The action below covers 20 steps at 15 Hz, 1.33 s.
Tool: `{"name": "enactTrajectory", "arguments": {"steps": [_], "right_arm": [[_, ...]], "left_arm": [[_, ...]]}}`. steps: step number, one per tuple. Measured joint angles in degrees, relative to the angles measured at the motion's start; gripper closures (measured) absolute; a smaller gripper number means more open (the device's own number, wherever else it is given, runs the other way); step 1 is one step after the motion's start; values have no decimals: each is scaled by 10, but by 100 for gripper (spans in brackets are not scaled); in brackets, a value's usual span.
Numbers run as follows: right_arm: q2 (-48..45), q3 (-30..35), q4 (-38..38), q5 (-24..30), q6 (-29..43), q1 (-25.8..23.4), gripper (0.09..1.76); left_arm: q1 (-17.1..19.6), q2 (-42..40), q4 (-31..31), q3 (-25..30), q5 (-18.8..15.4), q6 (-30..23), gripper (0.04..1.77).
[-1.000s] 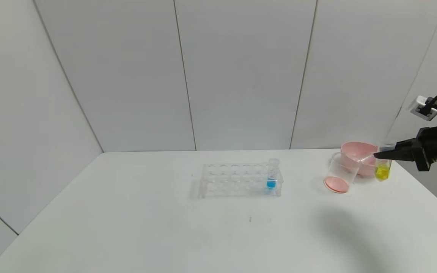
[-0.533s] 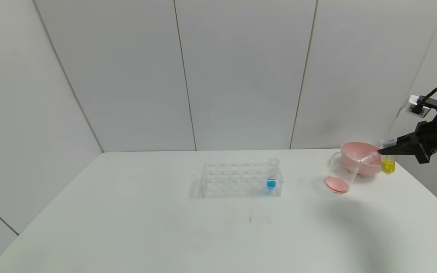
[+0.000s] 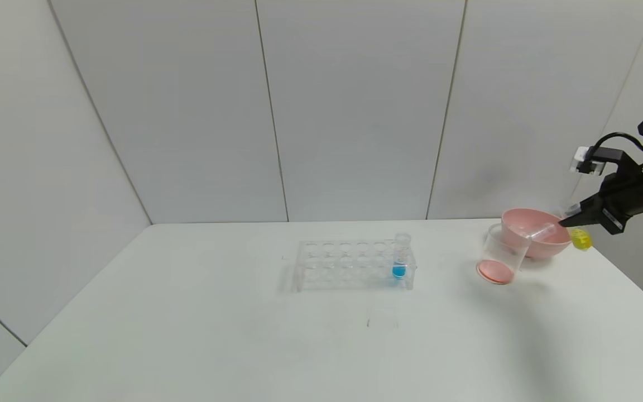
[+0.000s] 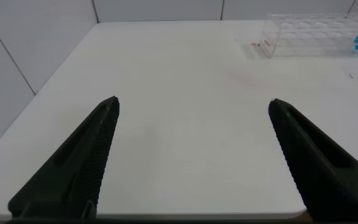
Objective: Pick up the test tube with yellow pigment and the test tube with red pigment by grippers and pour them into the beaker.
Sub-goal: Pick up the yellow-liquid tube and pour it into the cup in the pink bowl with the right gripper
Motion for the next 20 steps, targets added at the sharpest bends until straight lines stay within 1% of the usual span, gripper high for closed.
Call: {"name": "enactTrajectory", "arguments": {"steps": [2, 5, 10, 17, 20], "right_arm": [[9, -4, -9, -24, 1, 20, 135], [15, -5, -12, -83, 1, 47, 135], [12, -5, 2, -164, 1, 75, 135], [3, -5, 20, -223, -2, 107, 135], [2, -5, 26, -230, -3, 114, 135]], "left_arm": [[0, 0, 0, 0, 0, 0, 9], [0, 0, 0, 0, 0, 0, 9], [0, 0, 0, 0, 0, 0, 9], [0, 0, 0, 0, 0, 0, 9], [0, 0, 0, 0, 0, 0, 9]]}}
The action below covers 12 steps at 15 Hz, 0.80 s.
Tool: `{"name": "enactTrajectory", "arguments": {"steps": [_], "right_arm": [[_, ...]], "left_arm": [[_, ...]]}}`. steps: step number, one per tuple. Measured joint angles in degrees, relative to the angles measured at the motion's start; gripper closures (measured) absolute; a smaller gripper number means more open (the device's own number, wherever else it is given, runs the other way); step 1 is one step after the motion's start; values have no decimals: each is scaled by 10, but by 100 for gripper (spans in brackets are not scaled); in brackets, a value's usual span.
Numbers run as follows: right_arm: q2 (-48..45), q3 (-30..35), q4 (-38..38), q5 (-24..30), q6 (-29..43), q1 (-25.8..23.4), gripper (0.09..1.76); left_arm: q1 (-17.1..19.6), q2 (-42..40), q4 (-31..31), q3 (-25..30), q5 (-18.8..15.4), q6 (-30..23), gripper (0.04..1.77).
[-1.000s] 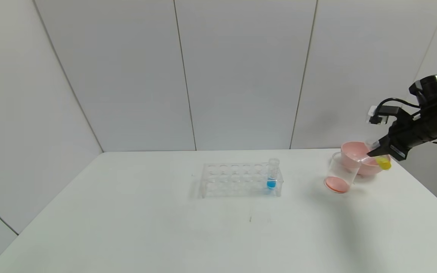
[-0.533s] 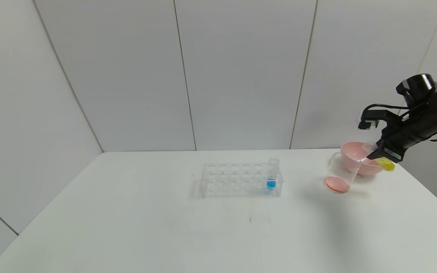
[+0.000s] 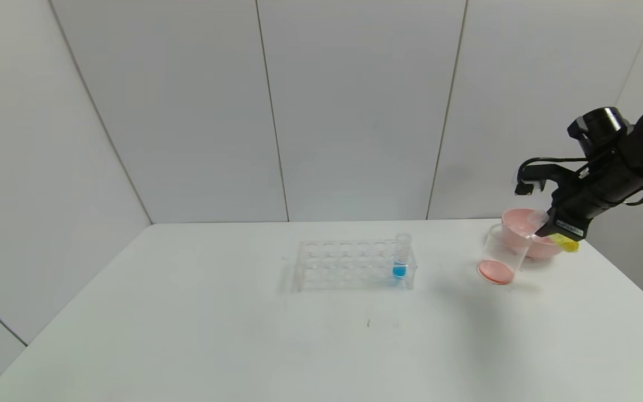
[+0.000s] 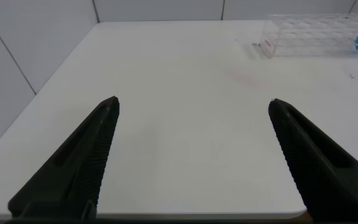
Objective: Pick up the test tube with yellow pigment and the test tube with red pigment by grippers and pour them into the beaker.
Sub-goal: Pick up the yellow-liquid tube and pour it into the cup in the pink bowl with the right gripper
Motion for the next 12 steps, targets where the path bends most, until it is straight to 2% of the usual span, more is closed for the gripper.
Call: {"name": "enactTrajectory", "arguments": {"steps": [3, 12], "right_arm": [[0, 0, 2, -1, -3, 1, 135], [1, 0, -4, -86, -40, 14, 135]], "left_arm": [[0, 0, 0, 0, 0, 0, 9], [0, 0, 0, 0, 0, 0, 9]]}}
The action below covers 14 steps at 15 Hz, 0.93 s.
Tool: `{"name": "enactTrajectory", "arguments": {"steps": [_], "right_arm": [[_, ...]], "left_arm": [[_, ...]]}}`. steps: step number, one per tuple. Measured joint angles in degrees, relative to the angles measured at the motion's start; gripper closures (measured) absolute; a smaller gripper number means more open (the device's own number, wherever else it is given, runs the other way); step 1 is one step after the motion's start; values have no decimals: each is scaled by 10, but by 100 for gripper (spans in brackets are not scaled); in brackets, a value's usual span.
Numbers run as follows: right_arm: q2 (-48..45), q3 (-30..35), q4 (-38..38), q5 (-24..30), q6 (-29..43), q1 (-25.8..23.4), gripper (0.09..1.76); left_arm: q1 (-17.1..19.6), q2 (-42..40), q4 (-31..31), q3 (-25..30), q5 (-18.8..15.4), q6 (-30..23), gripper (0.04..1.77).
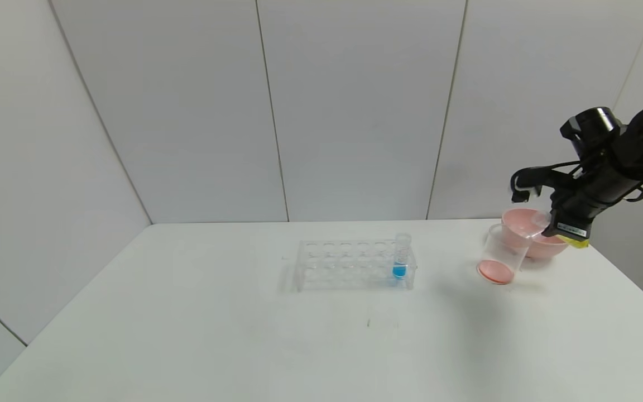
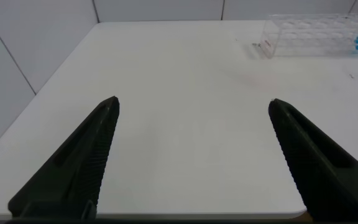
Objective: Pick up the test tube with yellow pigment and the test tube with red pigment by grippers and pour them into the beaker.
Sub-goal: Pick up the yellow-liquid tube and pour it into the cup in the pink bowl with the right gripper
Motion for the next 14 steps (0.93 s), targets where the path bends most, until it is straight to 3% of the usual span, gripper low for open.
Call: {"name": "enactTrajectory", "arguments": {"steps": [14], "right_arm": [[8, 0, -1, -90, -42, 34, 135]], "left_arm": [[0, 0, 0, 0, 0, 0, 9]]}}
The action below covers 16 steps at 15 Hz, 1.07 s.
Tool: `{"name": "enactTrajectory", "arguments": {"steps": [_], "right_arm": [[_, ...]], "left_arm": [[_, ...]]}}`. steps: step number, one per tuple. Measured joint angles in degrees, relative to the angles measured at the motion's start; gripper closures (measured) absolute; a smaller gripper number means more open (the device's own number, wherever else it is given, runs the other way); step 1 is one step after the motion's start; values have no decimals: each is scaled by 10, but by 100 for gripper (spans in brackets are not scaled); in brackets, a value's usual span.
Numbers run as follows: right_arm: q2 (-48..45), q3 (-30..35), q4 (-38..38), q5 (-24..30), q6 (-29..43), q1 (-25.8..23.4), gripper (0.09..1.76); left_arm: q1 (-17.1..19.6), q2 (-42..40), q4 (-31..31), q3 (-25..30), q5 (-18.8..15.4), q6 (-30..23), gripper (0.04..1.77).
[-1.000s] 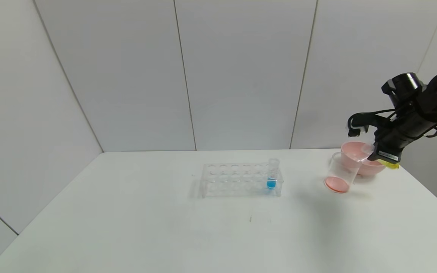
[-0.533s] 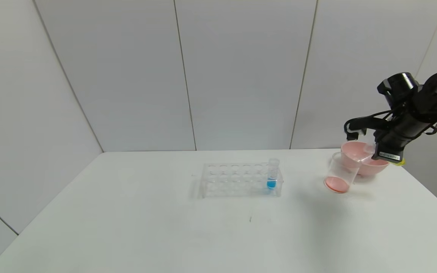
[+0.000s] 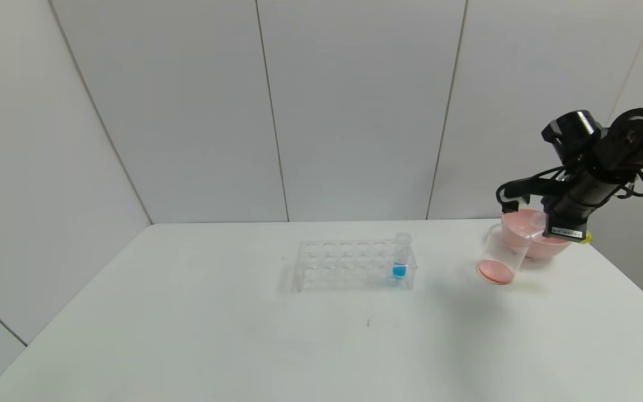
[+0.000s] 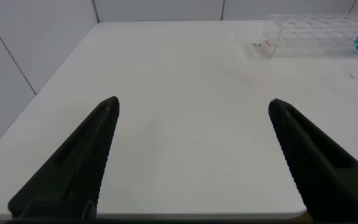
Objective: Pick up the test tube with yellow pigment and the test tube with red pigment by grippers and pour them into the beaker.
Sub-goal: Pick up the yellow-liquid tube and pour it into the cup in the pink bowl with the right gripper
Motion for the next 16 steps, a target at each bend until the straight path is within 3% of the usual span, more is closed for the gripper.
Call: {"name": "enactTrajectory", "arguments": {"steps": [6, 16], "right_arm": [[2, 0, -2, -17, -7, 7, 135], [11, 0, -21, -98, -27, 30, 135]], "left_arm": [[0, 0, 0, 0, 0, 0, 9], [0, 0, 0, 0, 0, 0, 9]]}}
